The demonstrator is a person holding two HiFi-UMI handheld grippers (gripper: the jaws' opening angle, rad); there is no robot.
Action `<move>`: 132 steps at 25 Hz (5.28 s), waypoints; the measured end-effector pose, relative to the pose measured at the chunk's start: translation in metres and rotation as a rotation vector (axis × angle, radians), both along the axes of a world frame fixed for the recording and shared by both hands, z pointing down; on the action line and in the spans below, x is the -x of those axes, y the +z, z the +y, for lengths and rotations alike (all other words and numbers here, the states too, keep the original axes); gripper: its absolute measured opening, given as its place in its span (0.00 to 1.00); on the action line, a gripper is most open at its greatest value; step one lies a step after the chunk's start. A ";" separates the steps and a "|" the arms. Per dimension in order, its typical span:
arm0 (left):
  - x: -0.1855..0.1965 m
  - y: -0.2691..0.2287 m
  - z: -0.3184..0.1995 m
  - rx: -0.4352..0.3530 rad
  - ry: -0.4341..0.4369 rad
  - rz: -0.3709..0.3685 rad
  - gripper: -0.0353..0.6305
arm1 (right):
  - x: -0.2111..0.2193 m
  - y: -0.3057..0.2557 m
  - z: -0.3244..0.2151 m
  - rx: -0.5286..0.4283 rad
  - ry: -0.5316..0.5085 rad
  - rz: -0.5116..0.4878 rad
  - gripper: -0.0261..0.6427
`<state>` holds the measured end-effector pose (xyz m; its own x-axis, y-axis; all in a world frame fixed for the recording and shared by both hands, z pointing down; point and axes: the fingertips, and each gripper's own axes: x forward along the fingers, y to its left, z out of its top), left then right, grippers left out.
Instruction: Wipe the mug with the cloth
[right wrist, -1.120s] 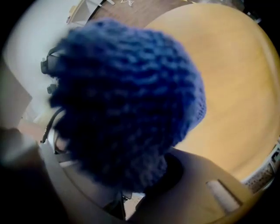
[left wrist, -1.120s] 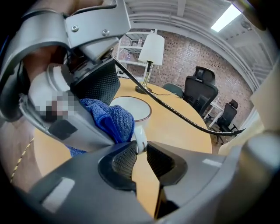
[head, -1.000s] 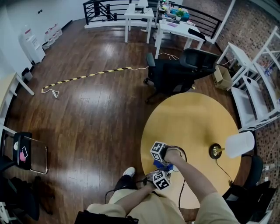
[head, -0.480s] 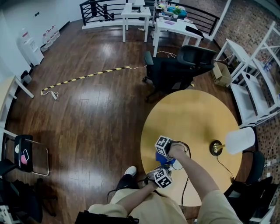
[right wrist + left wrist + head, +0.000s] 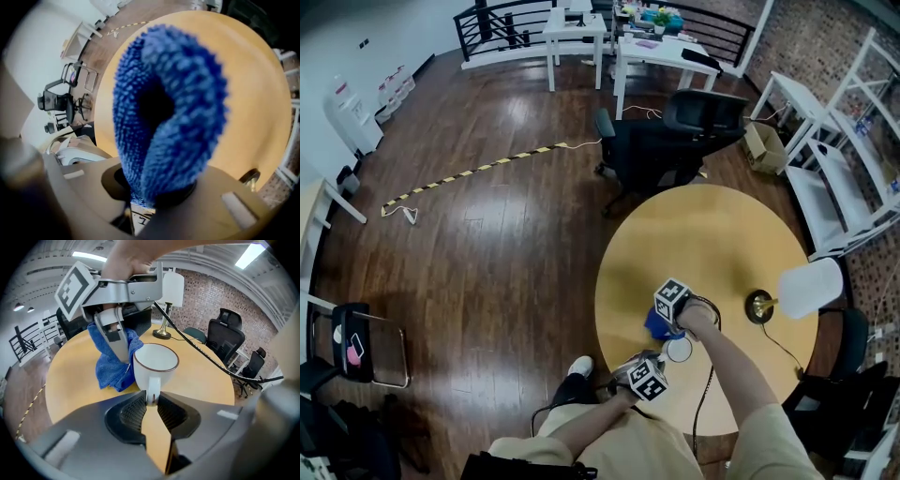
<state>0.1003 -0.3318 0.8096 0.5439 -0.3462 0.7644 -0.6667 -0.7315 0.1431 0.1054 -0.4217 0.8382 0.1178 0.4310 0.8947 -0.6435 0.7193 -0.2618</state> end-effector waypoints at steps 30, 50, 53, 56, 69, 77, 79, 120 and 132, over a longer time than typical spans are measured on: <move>-0.004 0.008 0.006 0.058 0.007 -0.061 0.14 | -0.059 -0.015 0.046 -0.035 1.018 -0.458 0.13; -0.017 0.003 0.007 0.092 0.068 -0.025 0.14 | -0.030 -0.023 0.090 -0.044 0.976 -0.605 0.13; -0.015 0.010 0.013 0.126 0.088 -0.025 0.14 | -0.024 -0.031 0.099 -0.057 0.801 -0.673 0.13; -0.014 0.008 0.013 0.124 0.109 -0.019 0.14 | -0.023 -0.038 0.105 -0.131 0.578 -0.714 0.13; -0.012 0.011 0.014 0.115 0.190 -0.024 0.14 | -0.020 -0.041 0.117 -0.135 0.272 -0.856 0.13; 0.019 -0.029 0.032 0.338 0.213 0.096 0.60 | -0.020 -0.037 0.123 -0.210 0.368 -0.865 0.13; 0.036 -0.050 0.022 0.314 0.180 0.137 0.63 | -0.016 -0.038 0.124 -0.240 0.405 -0.874 0.14; 0.019 0.008 -0.088 0.440 -0.034 -0.139 0.09 | -0.037 -0.149 0.107 -0.933 0.935 -0.947 0.14; 0.029 0.014 -0.092 0.553 -0.128 -0.045 0.09 | 0.003 -0.052 0.118 -0.736 0.930 -0.762 0.14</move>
